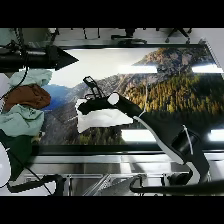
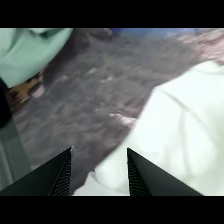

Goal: Fold the shirts.

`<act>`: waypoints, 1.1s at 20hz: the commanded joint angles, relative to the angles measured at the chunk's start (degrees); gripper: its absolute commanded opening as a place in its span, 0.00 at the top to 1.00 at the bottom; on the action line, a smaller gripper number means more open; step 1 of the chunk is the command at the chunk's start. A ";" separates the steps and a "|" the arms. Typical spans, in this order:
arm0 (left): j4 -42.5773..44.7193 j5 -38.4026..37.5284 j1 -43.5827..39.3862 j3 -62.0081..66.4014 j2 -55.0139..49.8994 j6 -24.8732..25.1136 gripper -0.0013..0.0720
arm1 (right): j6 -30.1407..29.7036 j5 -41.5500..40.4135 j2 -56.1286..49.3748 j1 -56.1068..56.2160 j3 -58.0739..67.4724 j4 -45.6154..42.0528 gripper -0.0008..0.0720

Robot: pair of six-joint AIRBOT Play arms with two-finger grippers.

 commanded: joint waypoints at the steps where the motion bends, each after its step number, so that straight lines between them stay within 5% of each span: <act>1: -0.26 -1.51 1.86 -1.16 0.63 0.74 0.97 | 9.09 11.41 3.91 -8.94 0.04 -7.74 0.46; 3: -0.24 -2.03 2.78 0.07 0.63 0.76 0.97 | 15.50 18.95 7.10 -17.11 0.04 -12.83 0.40; 4: -0.24 -2.19 3.08 0.59 0.63 0.76 0.97 | 18.36 22.23 8.33 -21.09 0.02 -15.21 0.17; 5: -0.24 -2.25 3.54 1.05 0.63 0.74 0.97 | 21.09 26.05 9.29 -25.27 0.02 -17.75 0.09; 9: -0.13 -3.26 3.67 0.74 0.61 0.74 0.97 | 23.74 36.81 9.38 -36.02 -3.76 -22.67 0.09; 22: -0.13 -3.63 3.67 0.76 0.57 0.96 0.97 | 12.46 27.36 -2.64 -28.41 -12.59 -4.24 0.11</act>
